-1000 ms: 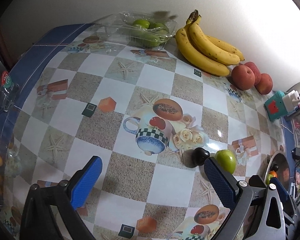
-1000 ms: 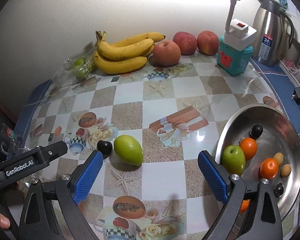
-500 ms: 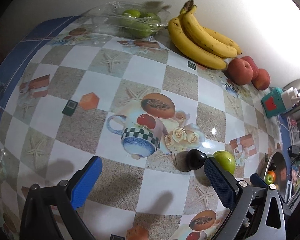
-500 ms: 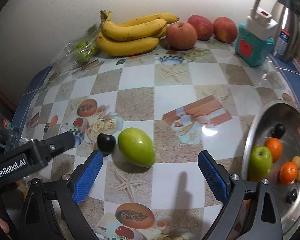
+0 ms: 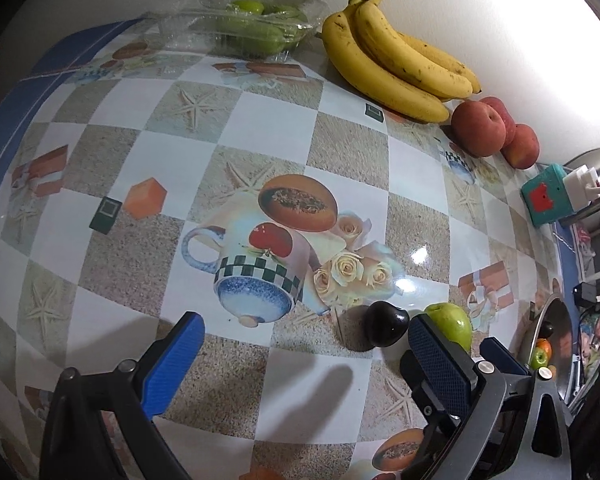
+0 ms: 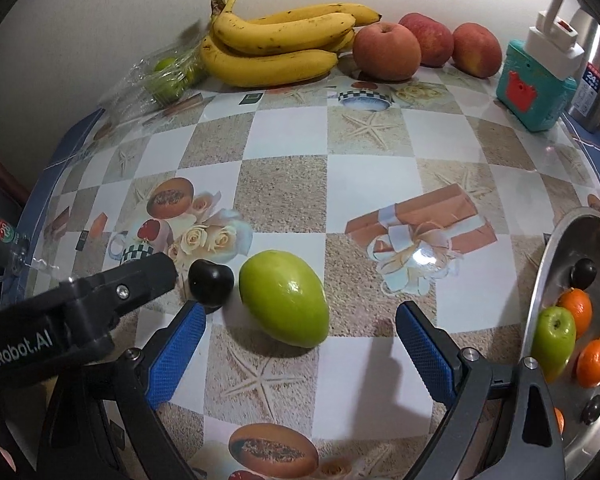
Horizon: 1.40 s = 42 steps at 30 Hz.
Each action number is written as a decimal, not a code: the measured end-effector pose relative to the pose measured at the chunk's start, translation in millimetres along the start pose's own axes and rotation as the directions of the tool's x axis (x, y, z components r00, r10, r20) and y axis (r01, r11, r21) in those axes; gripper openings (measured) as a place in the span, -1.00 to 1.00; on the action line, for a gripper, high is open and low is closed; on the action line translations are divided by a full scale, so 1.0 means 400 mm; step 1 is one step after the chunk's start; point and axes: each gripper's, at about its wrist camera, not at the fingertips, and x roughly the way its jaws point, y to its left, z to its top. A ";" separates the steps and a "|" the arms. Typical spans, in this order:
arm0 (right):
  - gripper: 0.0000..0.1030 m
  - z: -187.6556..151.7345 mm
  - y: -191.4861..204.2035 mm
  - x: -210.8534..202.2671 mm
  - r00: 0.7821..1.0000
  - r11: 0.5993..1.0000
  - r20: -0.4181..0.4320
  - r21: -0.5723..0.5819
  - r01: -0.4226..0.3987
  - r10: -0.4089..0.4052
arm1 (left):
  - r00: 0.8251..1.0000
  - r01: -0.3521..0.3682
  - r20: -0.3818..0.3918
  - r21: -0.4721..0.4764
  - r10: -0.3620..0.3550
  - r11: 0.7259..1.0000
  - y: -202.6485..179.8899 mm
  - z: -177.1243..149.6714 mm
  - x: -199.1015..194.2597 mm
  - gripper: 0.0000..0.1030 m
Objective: Organize fruits
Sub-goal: 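Move both open tools toward the large green fruit and dark plum on the table, then grasp the large green fruit with the right tool while the left tool grasps the dark plum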
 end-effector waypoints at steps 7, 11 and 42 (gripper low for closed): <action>0.86 0.005 0.010 0.004 1.000 0.999 0.022 -0.029 0.020 -0.019 | 1.000 0.011 -0.014 -0.027 -0.011 1.000 0.011 0.004 0.008 1.00; 0.66 0.006 0.004 0.004 0.999 1.000 0.031 -0.022 0.018 -0.018 | 1.000 0.021 -0.021 -0.023 -0.022 1.000 0.002 0.002 0.012 1.00; -0.13 0.019 -0.073 -0.068 0.996 0.996 0.085 0.081 -0.039 0.032 | 0.998 0.070 -0.002 -0.019 -0.070 0.997 -0.029 0.000 -0.002 0.79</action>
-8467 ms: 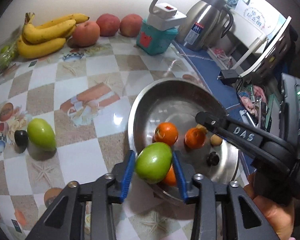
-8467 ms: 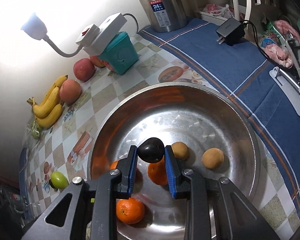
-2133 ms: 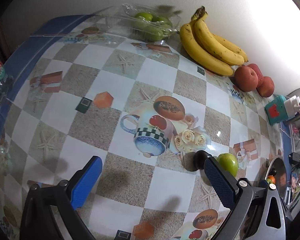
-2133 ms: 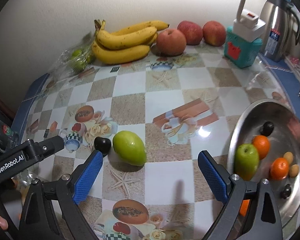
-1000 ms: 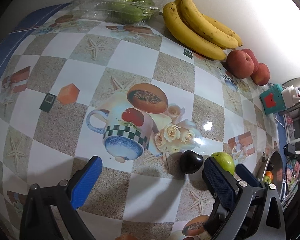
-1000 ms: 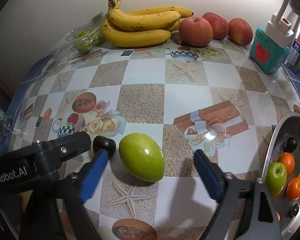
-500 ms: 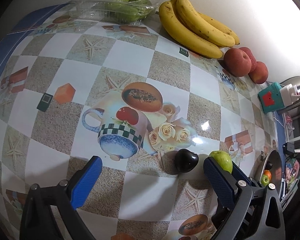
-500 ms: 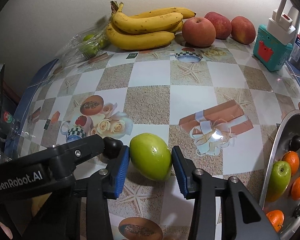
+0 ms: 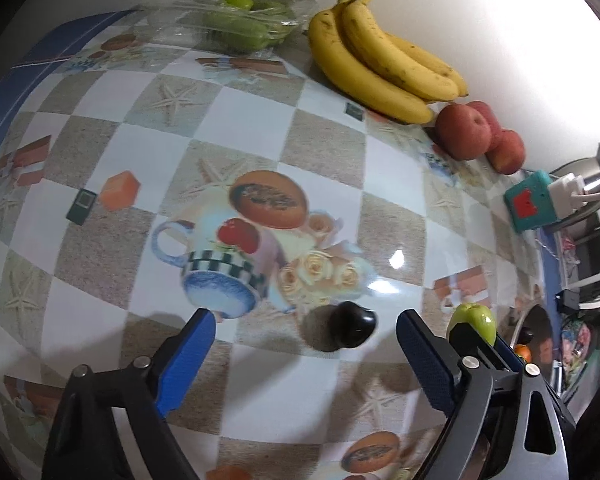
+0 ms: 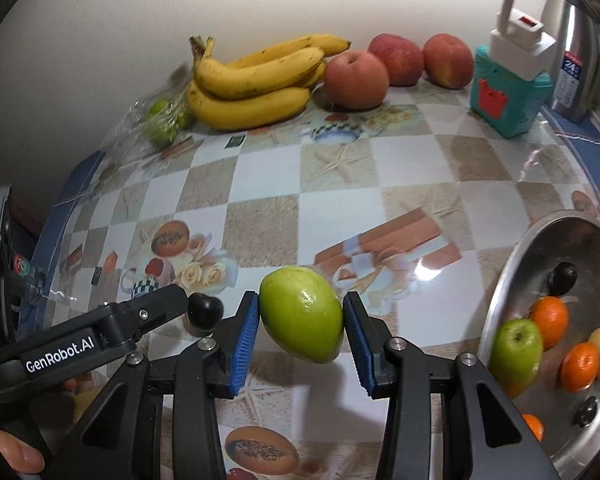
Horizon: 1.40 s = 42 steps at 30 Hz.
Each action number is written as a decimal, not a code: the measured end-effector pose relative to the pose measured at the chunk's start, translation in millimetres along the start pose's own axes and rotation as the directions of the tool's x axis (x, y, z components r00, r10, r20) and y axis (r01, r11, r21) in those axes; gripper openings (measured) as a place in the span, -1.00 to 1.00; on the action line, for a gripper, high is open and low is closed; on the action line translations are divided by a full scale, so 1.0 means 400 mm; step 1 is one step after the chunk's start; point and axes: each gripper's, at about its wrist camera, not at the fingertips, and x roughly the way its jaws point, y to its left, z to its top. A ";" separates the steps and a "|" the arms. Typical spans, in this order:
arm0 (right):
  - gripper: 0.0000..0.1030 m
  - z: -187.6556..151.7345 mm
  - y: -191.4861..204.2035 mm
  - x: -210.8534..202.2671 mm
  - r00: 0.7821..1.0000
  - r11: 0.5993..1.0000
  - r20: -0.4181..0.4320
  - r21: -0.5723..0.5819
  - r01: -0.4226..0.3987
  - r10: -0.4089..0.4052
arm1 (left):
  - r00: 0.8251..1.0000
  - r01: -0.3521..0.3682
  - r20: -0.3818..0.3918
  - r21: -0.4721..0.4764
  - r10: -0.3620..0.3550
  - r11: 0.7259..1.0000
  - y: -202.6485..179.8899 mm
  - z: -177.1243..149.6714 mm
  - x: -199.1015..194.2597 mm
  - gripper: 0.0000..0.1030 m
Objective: Organize fruits
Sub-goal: 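Grasp the large green fruit with the right tool while the left tool grasps the dark plum, then lift and carry the green fruit and plum over the steel tray with both tools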
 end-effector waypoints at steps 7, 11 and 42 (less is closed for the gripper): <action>-0.13 0.010 -0.042 -0.018 1.000 0.999 0.008 0.042 0.009 -0.009 | 1.000 0.000 0.002 0.042 0.000 0.999 -0.028 -0.006 0.008 0.51; -0.13 0.017 -0.062 -0.034 1.000 0.998 0.021 0.069 0.006 -0.007 | 1.000 -0.007 0.005 0.078 0.006 0.997 -0.049 -0.012 0.010 0.33; -0.13 0.013 -0.086 -0.032 1.000 0.994 -0.010 0.113 -0.004 0.005 | 1.000 -0.005 -0.003 0.112 0.005 0.994 -0.079 -0.034 0.048 -0.36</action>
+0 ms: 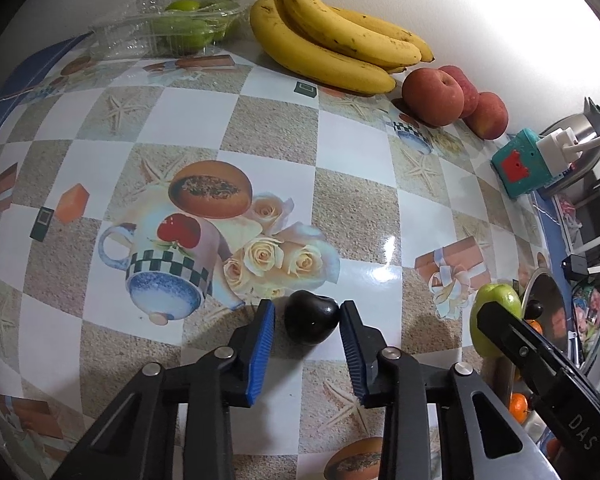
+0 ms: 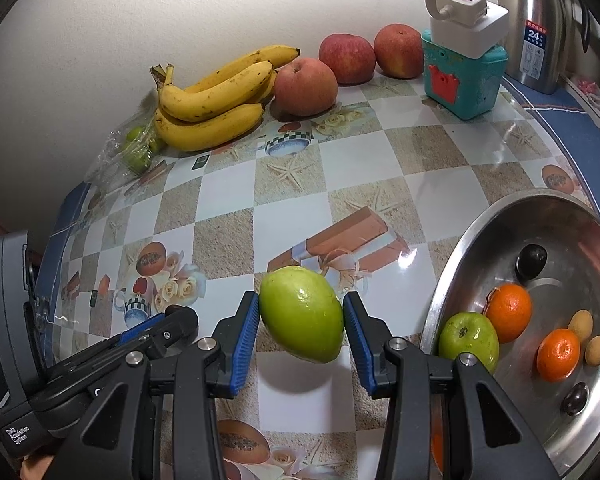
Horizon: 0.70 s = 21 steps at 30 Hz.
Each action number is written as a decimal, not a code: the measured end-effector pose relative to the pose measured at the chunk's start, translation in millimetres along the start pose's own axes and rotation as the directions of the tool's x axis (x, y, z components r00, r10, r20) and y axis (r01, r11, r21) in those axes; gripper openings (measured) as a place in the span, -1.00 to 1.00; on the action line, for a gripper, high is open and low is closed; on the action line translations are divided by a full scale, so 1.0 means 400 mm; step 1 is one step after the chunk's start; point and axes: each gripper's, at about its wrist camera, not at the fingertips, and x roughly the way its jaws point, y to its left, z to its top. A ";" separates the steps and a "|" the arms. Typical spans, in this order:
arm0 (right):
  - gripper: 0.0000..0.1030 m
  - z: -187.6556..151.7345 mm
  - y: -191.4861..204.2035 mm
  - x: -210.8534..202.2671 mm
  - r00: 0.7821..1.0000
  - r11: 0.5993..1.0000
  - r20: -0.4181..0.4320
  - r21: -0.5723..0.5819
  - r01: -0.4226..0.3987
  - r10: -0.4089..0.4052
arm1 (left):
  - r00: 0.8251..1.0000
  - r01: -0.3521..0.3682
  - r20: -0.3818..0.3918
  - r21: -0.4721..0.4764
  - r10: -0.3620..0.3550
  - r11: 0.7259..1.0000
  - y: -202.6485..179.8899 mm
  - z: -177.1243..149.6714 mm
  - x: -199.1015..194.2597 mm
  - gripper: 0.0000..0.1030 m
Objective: Organize fruits
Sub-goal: 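Lift and carry the green fruit and plum over the steel tray with both tools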
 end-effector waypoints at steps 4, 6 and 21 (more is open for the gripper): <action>-0.13 -0.001 -0.001 0.000 1.000 1.000 -0.003 0.004 -0.002 0.002 | 1.000 0.004 -0.001 0.000 -0.004 1.000 -0.002 0.000 -0.002 -0.41; -0.13 -0.001 -0.001 0.001 1.000 1.000 -0.003 0.005 -0.003 0.003 | 1.000 0.007 -0.001 -0.004 -0.007 1.000 -0.002 0.000 -0.002 -0.41; -0.13 0.001 -0.015 -0.026 1.000 0.999 0.010 0.034 -0.017 0.017 | 0.998 0.034 0.054 0.000 -0.034 0.999 -0.024 0.018 -0.095 -0.41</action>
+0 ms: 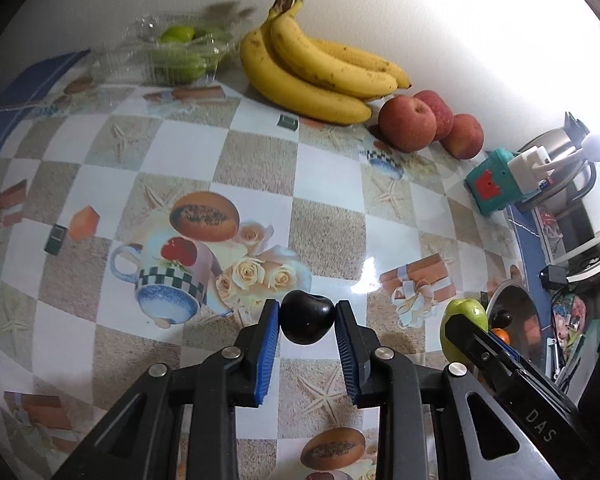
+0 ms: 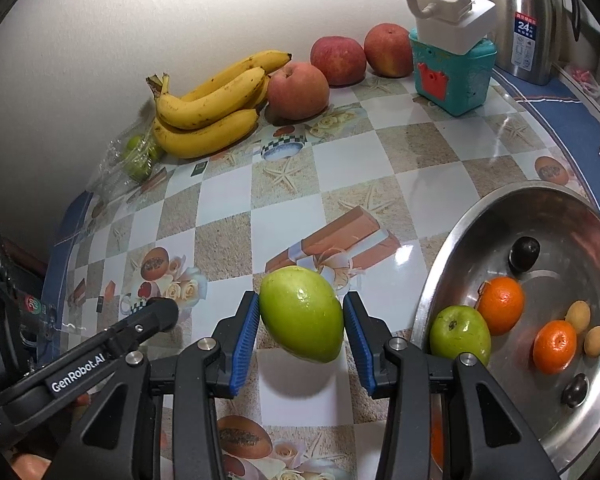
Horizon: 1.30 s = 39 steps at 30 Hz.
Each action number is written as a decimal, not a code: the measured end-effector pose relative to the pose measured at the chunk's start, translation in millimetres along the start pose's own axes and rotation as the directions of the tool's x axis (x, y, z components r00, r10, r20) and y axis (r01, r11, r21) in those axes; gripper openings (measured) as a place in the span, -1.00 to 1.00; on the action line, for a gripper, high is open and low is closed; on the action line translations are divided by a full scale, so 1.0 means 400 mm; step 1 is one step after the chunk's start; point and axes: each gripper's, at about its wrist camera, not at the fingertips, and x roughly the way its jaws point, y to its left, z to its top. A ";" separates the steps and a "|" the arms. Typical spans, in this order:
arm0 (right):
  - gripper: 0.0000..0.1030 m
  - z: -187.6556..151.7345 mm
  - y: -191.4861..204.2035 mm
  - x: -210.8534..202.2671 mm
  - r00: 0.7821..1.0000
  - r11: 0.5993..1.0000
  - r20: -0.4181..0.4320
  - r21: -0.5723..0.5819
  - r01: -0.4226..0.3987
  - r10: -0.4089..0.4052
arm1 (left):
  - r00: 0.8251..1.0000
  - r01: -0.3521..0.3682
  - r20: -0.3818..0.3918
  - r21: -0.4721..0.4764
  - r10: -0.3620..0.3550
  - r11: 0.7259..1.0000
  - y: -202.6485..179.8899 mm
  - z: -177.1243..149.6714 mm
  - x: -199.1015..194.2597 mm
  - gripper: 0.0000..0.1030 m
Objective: Organize fruits
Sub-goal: 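Lift and carry the green fruit and plum over the steel tray with both tools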
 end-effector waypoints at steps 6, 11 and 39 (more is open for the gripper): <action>-0.13 0.004 -0.008 -0.035 1.000 1.000 0.019 0.020 -0.012 0.011 | 1.000 -0.005 0.027 0.020 0.005 1.000 -0.030 -0.001 -0.046 -0.41; -0.13 0.001 -0.021 -0.060 1.000 0.999 0.025 0.042 -0.017 0.016 | 0.999 0.004 0.044 0.024 -0.005 1.000 -0.055 -0.014 -0.077 -0.41; -0.13 -0.009 -0.216 -0.182 0.993 0.972 0.072 0.223 0.073 -0.091 | 0.996 0.080 0.017 0.102 -0.082 0.992 -0.184 -0.081 -0.117 -0.41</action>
